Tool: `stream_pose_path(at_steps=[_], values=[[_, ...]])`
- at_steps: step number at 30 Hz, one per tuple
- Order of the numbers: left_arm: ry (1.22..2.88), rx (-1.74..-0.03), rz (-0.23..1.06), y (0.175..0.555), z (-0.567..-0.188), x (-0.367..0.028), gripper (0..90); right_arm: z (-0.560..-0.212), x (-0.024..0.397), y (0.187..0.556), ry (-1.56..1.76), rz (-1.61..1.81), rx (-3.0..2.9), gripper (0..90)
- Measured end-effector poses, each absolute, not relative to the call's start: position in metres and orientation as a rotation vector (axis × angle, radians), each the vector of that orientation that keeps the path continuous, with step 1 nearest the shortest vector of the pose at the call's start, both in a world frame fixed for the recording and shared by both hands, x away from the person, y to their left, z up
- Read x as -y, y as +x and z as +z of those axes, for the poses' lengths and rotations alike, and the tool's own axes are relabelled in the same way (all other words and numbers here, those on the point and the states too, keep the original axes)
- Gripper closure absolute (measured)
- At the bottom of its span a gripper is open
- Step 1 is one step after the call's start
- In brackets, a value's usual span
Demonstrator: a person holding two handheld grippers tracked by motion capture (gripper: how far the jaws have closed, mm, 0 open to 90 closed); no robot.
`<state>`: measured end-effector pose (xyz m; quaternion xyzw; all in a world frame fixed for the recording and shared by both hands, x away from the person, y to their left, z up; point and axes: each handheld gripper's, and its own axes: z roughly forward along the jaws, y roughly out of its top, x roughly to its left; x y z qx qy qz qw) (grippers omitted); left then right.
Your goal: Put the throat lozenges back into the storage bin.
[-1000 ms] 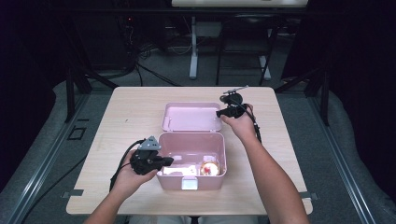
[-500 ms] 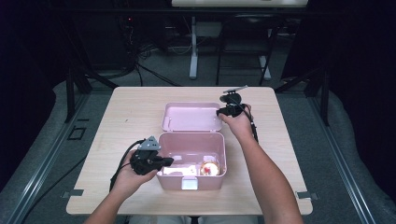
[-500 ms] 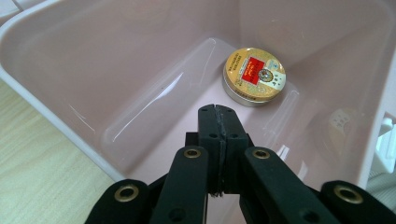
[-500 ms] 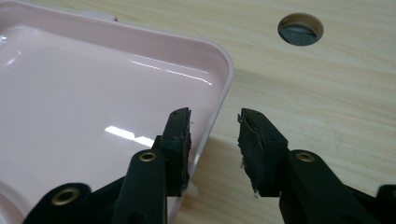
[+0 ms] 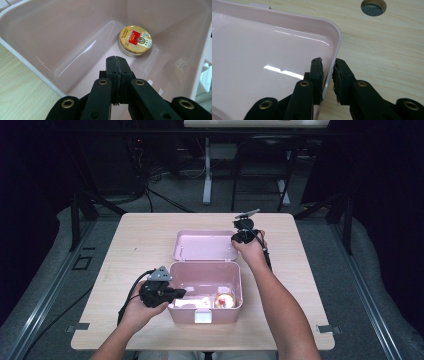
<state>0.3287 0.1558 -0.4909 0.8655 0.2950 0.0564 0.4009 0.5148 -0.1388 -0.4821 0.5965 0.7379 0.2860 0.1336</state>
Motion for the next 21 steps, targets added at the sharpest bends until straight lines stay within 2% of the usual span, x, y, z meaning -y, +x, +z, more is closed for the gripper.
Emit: stream_pose_path(at_steps=[21], values=[[2.182,-0.748,0.136,0.329,-0.491,-0.156,90.0,-0.471,0.139,0.508,1.720,0.859,-2.115,81.0]])
